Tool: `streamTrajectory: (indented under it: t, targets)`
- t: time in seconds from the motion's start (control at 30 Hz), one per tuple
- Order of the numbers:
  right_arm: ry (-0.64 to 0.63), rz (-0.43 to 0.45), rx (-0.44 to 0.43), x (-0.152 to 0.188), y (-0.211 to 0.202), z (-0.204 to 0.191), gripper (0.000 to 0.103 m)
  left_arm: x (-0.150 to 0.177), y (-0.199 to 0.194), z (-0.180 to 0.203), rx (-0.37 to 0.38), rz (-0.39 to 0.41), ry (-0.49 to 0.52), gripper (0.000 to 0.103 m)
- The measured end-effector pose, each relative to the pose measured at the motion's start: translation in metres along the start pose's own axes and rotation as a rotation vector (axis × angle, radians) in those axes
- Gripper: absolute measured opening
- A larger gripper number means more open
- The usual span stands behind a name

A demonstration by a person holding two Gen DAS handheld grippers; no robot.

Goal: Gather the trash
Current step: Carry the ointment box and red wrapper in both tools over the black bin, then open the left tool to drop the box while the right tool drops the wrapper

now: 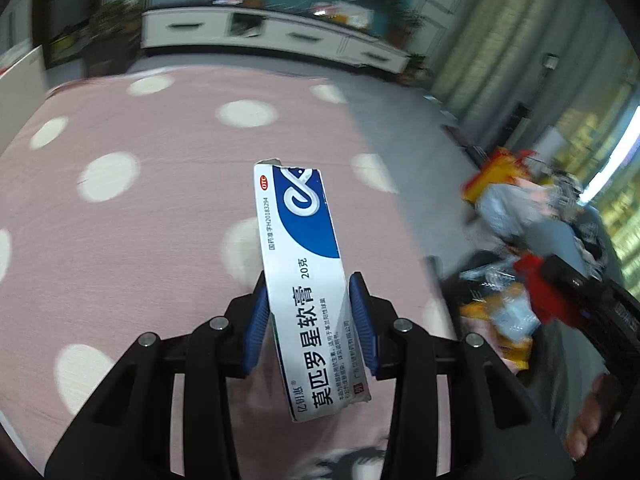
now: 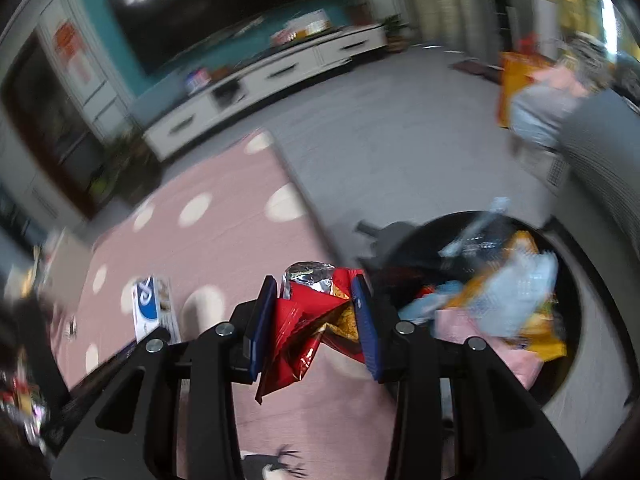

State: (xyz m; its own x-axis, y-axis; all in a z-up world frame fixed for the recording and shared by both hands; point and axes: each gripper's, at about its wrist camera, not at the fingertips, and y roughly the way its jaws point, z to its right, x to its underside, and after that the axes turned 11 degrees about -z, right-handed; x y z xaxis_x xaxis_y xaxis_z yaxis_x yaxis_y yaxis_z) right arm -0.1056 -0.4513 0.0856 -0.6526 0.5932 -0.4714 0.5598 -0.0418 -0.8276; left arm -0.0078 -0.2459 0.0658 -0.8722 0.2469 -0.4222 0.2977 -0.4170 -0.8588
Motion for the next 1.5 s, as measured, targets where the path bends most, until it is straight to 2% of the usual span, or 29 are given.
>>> streamTrajectory:
  t: [0.13, 0.2, 0.4, 0.63, 0.87, 0.93, 0.97, 1.13, 1.27, 1.37, 1.5]
  targets:
    - [0.052, 0.077, 0.112, -0.002, -0.019, 0.030, 0.039, 0.007, 0.000, 0.058, 0.058, 0.008, 0.117, 0.040]
    - [0.074, 0.086, 0.170, -0.002, -0.020, 0.045, 0.039, 0.013, 0.007, 0.088, 0.078, 0.009, 0.164, 0.040]
    - [0.185, 0.057, 0.207, -0.003, -0.016, 0.094, 0.039, 0.031, 0.028, 0.152, 0.129, -0.029, 0.296, 0.040]
    - [0.272, 0.017, 0.200, 0.000, -0.011, 0.132, 0.040, 0.043, 0.053, 0.183, 0.175, -0.079, 0.387, 0.041]
    - [0.270, 0.019, 0.179, 0.003, -0.015, 0.133, 0.043, 0.039, 0.064, 0.185, 0.191, -0.095, 0.380, 0.043]
    - [0.265, 0.017, 0.168, 0.004, -0.016, 0.133, 0.046, 0.039, 0.061, 0.187, 0.192, -0.086, 0.385, 0.056]
    - [0.265, 0.016, 0.159, 0.003, -0.016, 0.133, 0.052, 0.040, 0.059, 0.187, 0.192, -0.080, 0.386, 0.070]
    - [0.278, 0.035, 0.121, 0.004, -0.026, 0.136, 0.069, 0.041, 0.047, 0.189, 0.179, -0.042, 0.405, 0.092]
    - [0.272, 0.065, 0.119, 0.006, -0.038, 0.134, 0.078, 0.040, 0.035, 0.184, 0.201, -0.033, 0.387, 0.098]
    - [0.268, 0.087, 0.128, 0.007, -0.046, 0.132, 0.083, 0.038, 0.023, 0.178, 0.229, -0.024, 0.372, 0.100]
    - [0.252, 0.109, 0.158, 0.008, -0.056, 0.128, 0.089, 0.038, 0.008, 0.177, 0.223, 0.001, 0.399, 0.100]
